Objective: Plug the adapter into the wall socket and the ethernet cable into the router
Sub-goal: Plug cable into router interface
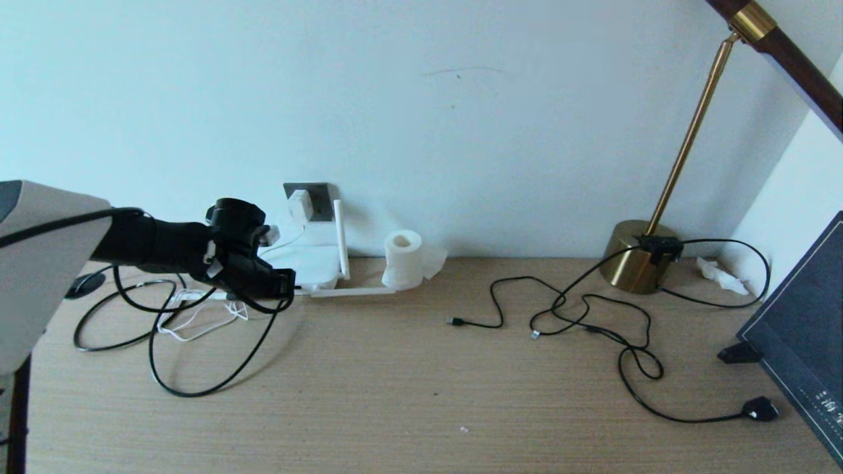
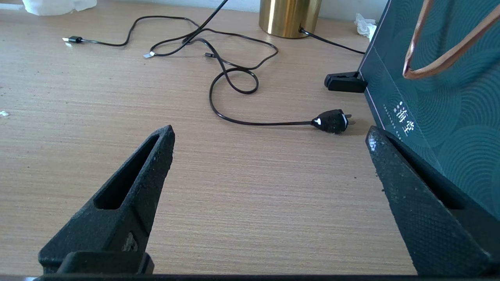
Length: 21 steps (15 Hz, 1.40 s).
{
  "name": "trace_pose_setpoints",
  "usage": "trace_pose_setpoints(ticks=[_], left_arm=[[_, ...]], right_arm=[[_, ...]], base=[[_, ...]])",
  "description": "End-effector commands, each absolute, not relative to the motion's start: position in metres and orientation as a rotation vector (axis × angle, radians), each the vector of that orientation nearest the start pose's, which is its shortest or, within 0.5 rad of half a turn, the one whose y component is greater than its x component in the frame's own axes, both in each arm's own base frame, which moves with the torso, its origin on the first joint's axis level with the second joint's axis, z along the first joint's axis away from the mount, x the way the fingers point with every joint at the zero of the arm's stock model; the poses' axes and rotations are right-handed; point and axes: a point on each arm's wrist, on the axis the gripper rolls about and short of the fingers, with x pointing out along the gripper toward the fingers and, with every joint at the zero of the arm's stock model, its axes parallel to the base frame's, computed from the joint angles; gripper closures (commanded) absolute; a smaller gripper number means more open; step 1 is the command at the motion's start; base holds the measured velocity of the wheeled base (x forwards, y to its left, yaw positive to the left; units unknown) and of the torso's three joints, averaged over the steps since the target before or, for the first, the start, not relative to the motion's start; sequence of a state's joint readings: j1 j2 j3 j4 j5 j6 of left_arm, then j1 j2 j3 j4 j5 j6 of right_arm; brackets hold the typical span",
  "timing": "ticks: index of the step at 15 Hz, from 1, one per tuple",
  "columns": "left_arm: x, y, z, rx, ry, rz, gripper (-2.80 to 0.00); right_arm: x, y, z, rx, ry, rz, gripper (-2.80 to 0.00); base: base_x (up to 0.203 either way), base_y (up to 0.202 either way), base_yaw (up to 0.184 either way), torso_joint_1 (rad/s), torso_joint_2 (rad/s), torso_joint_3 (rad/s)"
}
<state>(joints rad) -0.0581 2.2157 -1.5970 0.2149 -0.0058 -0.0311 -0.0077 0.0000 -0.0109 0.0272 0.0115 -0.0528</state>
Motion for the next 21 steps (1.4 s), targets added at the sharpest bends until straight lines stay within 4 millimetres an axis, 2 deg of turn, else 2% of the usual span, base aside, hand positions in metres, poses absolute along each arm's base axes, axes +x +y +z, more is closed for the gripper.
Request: trace_pose_setpoints(ticks=[1,10,14,17,21], left_arm=[[0.435,-0.026,0.121,-0.018,0.843,-0.043,0.00],[0.436,-0.029,0.119,-0.067,0.845,-0.029,0.00],[0.428,-0.040,0.124,-0.061,0.848,-0.052,0.00],[0.427,-0.047,0.123,-0.110,0.850,-0.043,0.00],[0.429,-0.047,0.119,-0.181,0.861,-0.011,0.00]], right_arm=[[-0.024,0.000,0.076,-0.053,0.020,0.005,-2.80],[-0.024,0.000,0.076,-0.054,0.018,0.005,-2.80],[-0.024,0.000,0.076,-0.054,0.018,0.005,-2.80],[-0.024,0.000,0.076,-0.054,0.018,0.005,-2.80],[-0.024,0.000,0.076,-0.054,0.018,0.005,-2.80]], base=[[0.000,0.000,0.000,0.000,0.00,0.000],[0.000,0.000,0.000,0.000,0.00,0.000],[0.000,0.000,0.000,0.000,0.00,0.000],[0.000,0.000,0.000,0.000,0.00,0.000],[0.000,0.000,0.000,0.000,0.00,0.000]])
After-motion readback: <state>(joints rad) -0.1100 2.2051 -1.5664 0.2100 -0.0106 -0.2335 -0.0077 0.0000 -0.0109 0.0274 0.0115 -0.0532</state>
